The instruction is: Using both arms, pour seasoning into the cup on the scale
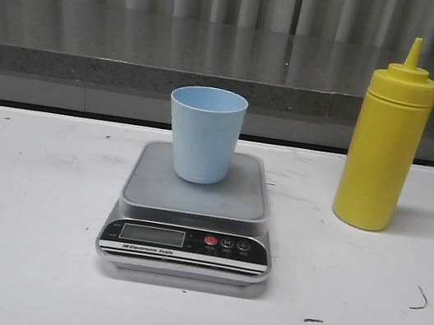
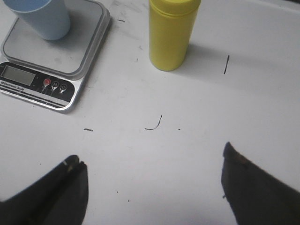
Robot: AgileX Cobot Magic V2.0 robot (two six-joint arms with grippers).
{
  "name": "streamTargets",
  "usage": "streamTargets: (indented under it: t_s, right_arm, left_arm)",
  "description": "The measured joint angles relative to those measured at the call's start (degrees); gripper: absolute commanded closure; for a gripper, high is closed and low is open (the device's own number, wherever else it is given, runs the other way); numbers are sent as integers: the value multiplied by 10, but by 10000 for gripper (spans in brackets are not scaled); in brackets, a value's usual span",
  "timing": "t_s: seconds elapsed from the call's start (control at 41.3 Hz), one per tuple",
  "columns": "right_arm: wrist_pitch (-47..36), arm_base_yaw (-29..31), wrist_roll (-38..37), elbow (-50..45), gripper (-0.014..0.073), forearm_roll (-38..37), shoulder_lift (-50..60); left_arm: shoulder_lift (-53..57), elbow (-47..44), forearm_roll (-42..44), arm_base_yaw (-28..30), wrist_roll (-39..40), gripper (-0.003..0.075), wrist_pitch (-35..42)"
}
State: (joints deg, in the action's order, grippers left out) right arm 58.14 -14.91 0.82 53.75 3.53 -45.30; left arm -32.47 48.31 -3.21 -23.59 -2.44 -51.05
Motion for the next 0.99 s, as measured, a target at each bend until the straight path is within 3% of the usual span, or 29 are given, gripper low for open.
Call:
streamTargets:
  t_s: [0.509, 0.581, 0.703, 0.872, 0.921, 0.993]
  right_arm:
    - [-58, 0, 3, -114, 20, 0, 176]
    - [-68, 0, 4, -116, 109, 0, 184]
    - [-79, 0, 4, -116, 375, 0, 187]
    - [-84, 0, 4, -116, 671, 0, 187]
    - [-87, 0, 4, -118, 718, 0, 187]
    - [-93, 0, 4, -117, 710, 0, 187]
  left_arm:
    - [0, 0, 0, 0, 0, 355, 0]
    - [0, 0, 0, 0, 0, 355, 0]
    - [0, 0, 0, 0, 0, 355, 0]
    - [0, 0, 0, 0, 0, 355, 0]
    - [0, 0, 0, 0, 0, 355, 0]
    - [0, 0, 0, 0, 0, 355, 0]
